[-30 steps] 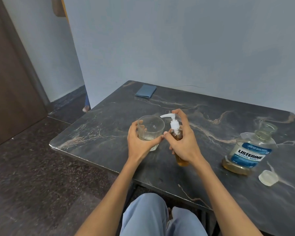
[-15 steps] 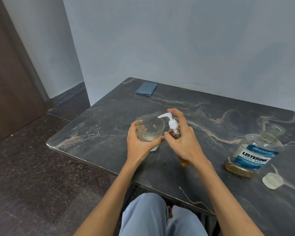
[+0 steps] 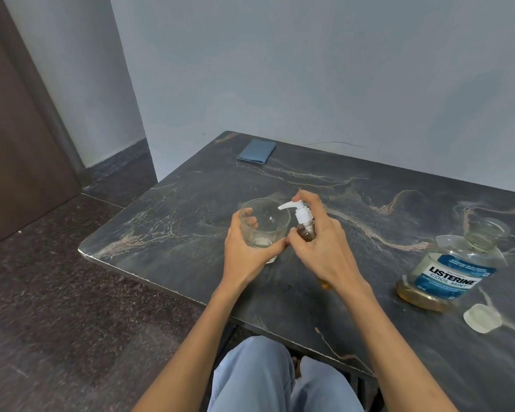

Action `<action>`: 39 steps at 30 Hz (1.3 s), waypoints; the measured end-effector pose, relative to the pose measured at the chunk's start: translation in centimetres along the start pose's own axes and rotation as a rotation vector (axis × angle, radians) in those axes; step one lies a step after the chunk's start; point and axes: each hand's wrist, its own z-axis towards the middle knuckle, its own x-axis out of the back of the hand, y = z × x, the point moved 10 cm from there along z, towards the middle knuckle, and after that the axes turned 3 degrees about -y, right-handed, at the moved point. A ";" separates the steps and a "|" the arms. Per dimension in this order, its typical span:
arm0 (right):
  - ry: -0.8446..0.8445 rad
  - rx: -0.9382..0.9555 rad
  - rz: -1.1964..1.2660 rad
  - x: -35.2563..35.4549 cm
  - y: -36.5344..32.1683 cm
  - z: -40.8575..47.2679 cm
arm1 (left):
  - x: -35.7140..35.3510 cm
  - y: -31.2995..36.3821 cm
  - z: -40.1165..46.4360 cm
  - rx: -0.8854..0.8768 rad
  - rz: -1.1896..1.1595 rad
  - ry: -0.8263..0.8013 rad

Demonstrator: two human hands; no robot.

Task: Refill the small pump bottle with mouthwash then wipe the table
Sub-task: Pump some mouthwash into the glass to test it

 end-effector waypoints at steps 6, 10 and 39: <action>-0.047 0.005 -0.021 -0.6 -0.6 0.0 | -0.2 0.0 0.0 0.012 -0.007 -0.021; -0.049 -0.033 -0.019 -0.8 0.1 -0.3 | -0.4 0.0 0.0 0.011 -0.014 -0.037; -0.006 -0.053 0.075 -0.9 1.6 -0.4 | -0.6 0.4 -0.1 -0.002 0.004 -0.071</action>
